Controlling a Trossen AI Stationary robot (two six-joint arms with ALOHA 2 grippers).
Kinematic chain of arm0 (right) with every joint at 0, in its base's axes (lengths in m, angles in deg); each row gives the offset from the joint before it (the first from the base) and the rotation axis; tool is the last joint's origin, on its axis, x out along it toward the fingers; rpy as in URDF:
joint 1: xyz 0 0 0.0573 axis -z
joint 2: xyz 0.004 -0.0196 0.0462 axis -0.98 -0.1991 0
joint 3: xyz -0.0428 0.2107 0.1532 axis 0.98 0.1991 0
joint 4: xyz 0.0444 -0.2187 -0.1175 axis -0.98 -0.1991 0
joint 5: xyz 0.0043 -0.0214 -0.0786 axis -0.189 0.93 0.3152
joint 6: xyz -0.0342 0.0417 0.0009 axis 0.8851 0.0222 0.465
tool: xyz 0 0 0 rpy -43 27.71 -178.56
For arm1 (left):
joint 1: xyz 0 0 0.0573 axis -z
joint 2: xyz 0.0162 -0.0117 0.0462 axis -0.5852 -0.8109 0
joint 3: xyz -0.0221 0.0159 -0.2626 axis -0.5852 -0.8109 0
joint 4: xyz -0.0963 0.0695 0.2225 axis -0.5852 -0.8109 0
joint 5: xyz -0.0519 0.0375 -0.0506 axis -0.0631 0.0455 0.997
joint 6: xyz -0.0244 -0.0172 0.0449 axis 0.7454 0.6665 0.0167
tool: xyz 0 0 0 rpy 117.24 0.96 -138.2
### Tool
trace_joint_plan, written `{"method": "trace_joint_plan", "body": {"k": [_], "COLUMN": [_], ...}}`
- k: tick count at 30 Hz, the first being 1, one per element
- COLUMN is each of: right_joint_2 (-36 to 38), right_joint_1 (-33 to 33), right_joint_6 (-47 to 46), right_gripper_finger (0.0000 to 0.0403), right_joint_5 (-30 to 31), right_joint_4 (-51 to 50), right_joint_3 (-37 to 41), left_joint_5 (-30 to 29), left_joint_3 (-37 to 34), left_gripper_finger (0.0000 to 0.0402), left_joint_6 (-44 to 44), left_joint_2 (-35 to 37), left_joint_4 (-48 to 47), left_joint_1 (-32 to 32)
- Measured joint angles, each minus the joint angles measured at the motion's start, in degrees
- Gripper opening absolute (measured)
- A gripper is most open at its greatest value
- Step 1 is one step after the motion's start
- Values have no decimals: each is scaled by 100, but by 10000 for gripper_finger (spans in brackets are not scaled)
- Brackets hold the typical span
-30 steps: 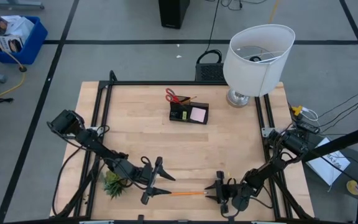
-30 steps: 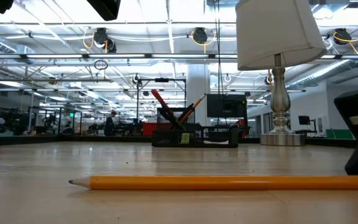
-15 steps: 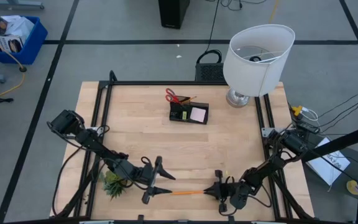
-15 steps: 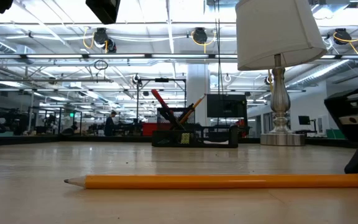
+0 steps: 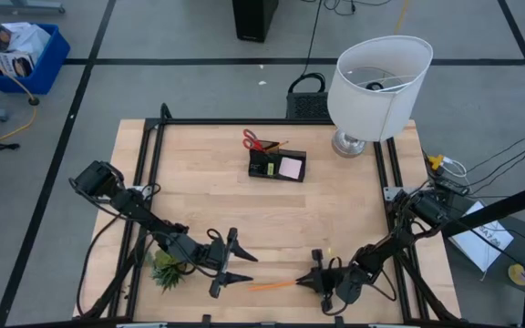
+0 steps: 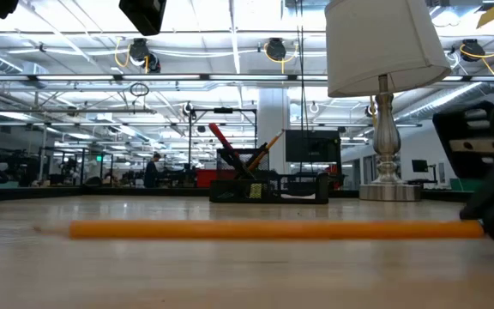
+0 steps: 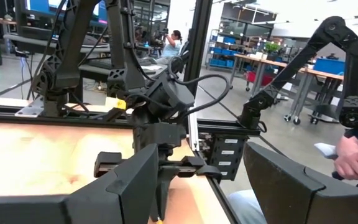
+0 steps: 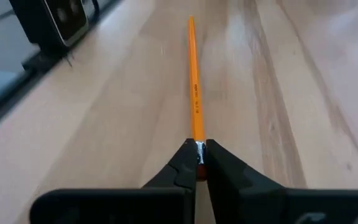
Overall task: Pick and place office supplies into organizer
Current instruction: Put the yellow pencil into the desk organizer
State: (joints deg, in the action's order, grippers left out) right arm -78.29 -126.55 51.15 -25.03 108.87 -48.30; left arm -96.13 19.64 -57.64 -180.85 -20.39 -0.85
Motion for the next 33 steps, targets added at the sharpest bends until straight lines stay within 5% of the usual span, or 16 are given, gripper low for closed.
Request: {"method": "trace_joint_plan", "body": {"k": [11,20,26,33], "right_joint_2": [199,1133,1986,3126], "right_joint_1": [0,276,813,1546], "right_joint_6": [342,711,700,923], "right_gripper_finger": [15,15,15,15], "right_joint_5": [243,808,796,785], "right_joint_4": [90,-1012,-2119,-3497], "right_joint_3": [0,-7,-7,-7], "left_joint_5": [-24,-1153,-905,199], "left_joint_3": [0,0,0,-2], "left_gripper_finger": [244,244,244,244], "left_joint_6": [-59,-69,319,477], "left_joint_2": [0,498,1213,1508], "left_joint_4": [48,-200,-1196,-1314], "left_joint_1": [2,183,-6,-505]}}
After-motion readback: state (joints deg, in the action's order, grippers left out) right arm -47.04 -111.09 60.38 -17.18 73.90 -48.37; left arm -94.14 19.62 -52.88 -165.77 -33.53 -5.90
